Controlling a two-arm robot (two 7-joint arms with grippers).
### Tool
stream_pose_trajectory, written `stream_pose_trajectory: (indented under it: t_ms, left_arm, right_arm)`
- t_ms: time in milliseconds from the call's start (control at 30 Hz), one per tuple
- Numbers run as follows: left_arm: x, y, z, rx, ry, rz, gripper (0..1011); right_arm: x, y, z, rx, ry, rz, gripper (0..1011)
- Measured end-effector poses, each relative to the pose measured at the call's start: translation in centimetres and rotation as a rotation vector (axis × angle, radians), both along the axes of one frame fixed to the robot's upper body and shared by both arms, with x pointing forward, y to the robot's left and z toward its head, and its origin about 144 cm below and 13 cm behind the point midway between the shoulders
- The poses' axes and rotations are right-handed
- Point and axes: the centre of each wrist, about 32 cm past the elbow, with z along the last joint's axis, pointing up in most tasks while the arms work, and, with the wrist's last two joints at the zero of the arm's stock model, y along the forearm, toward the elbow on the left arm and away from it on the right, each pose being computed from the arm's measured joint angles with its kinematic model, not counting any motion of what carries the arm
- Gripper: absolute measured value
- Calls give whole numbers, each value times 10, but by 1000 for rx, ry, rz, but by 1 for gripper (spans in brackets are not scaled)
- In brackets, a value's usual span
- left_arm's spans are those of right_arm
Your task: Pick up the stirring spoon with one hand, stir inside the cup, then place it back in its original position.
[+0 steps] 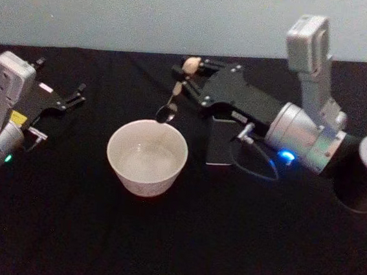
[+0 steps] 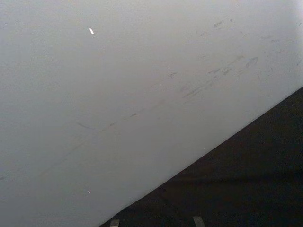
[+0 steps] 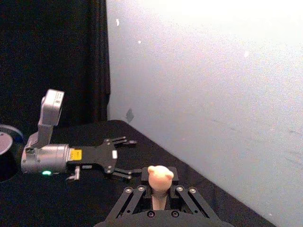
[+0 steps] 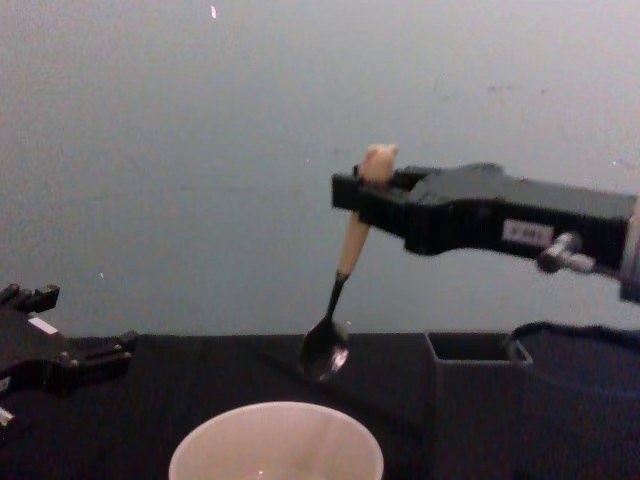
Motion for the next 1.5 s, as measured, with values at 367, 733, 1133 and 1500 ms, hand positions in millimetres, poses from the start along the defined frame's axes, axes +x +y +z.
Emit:
stream_pose_trajectory:
  t_ms: [367,733,1133,1500]
  left_arm:
    - [0,0,0,0,0,0,1001]
    - [0,0,0,0,0,0,1001]
    - [0,0,0,0,0,0,1001]
    - [0,0,0,0,0,0,1001]
  right_arm:
    - [-8,-26,19,21,-33,-81,199]
    - [-20,-49,32,7,-54,-158,198]
    - [-25,-59,25,-55,-17,-203,198]
    - [-19,-56,7,-83,35,-216,199]
